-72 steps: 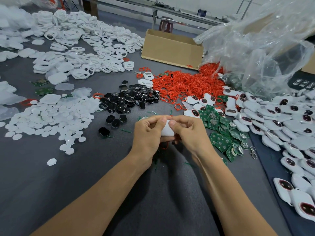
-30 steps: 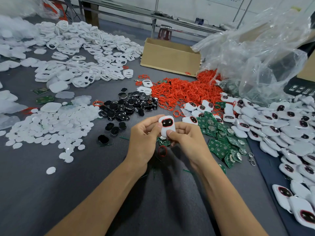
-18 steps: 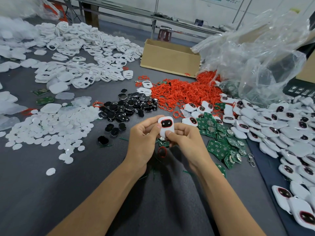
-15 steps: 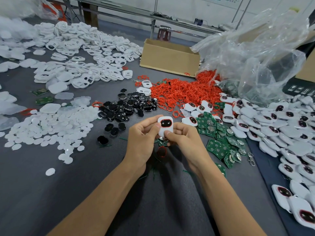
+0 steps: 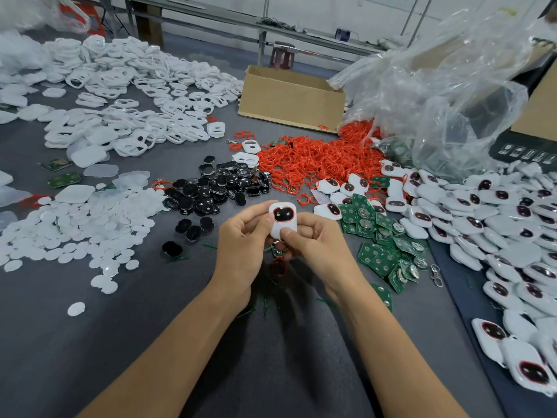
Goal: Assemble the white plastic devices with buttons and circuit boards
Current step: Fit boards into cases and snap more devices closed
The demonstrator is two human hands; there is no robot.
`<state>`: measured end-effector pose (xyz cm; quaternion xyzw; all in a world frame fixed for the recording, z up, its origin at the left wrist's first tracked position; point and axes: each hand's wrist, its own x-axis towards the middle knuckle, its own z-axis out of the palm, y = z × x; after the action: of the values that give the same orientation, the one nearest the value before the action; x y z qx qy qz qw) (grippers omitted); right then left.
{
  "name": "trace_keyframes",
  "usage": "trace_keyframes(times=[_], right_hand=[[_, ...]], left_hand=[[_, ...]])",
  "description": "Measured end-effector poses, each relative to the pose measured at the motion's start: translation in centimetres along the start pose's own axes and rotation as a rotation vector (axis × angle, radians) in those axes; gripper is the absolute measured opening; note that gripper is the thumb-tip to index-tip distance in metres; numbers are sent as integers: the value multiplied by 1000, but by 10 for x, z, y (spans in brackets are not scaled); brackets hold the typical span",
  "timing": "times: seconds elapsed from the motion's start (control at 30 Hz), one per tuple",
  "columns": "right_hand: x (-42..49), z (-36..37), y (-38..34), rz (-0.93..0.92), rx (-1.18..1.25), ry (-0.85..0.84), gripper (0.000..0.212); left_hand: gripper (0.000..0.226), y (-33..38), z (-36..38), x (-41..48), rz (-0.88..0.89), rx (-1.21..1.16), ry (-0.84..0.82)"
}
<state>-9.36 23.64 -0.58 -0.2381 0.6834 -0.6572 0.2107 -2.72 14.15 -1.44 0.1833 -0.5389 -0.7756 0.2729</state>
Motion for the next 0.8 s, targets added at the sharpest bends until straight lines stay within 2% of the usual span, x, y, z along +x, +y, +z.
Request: trace_keyframes(times=[0.37,0.53,0.6,0.7,0.8], right_hand=[[-1,-2,-3,35,-31,-46,16],[-1,-12,-11,291,81,-213,10],[-2,-19,-14,350,109,-223,11],[-1,-38,-18,338,231,-81,11],[0,-74,-23,238,412,191,13]], left_hand=[[21,-1,-1,2,24,-9,-11],[16,-4,-4,4,6,-17,36],[15,-6,-5,5,8,-9,48],[15,-8,-6,6,1,4,64],[15,-9,-5,7,-4,5,73]])
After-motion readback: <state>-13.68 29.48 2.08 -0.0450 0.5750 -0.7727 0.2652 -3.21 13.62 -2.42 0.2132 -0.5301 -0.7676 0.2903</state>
